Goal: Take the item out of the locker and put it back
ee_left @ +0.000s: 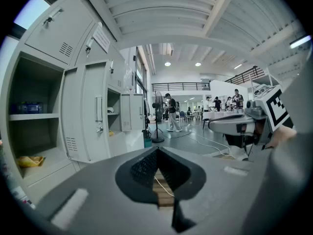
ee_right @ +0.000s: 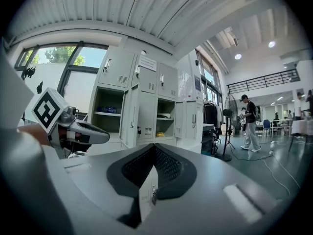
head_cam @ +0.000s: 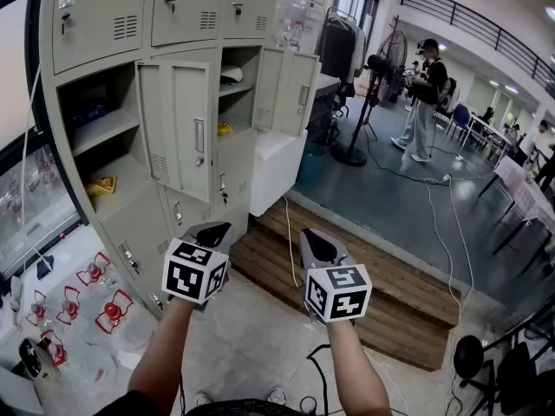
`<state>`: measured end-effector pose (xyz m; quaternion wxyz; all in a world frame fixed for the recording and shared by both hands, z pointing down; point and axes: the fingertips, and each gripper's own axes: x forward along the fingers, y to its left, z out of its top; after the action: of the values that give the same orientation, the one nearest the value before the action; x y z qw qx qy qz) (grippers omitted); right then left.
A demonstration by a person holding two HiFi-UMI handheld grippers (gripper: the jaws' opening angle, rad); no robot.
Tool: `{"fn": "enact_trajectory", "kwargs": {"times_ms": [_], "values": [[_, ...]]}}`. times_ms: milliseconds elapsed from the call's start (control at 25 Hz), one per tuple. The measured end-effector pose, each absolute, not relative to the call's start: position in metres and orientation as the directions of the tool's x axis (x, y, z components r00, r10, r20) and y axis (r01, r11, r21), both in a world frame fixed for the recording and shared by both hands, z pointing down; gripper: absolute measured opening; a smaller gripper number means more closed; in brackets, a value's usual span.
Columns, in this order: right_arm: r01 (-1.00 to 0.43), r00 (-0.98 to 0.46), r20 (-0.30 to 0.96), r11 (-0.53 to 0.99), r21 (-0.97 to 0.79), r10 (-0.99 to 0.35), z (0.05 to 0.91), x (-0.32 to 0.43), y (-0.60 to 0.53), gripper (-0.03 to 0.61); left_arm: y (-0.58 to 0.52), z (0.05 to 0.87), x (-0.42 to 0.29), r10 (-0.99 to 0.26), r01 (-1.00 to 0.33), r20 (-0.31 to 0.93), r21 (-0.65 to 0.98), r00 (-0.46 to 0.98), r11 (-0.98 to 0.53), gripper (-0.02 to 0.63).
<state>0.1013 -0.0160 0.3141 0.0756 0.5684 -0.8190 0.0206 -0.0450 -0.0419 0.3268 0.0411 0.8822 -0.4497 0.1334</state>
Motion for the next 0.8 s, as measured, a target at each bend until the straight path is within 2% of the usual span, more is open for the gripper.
{"fn": "enact_trajectory", "kwargs": {"times_ms": [440, 800], "values": [[-0.942, -0.325, 0.149, 0.334, 0.035, -0.934, 0.3174, 0.0991, -0.0195, 0.023, -0.0415, 0.3269, -0.0423, -0.779, -0.802, 0.278, -0.049, 0.562, -0.596, 0.000], [-0.944, -0.323, 0.144, 0.329, 0.017, -0.935, 0.3191, 0.1001, -0.0173, 0.109, -0.0404, 0.3233, -0.0472, -0.789, -0.811, 0.270, -0.049, 0.551, -0.583, 0.000]]}}
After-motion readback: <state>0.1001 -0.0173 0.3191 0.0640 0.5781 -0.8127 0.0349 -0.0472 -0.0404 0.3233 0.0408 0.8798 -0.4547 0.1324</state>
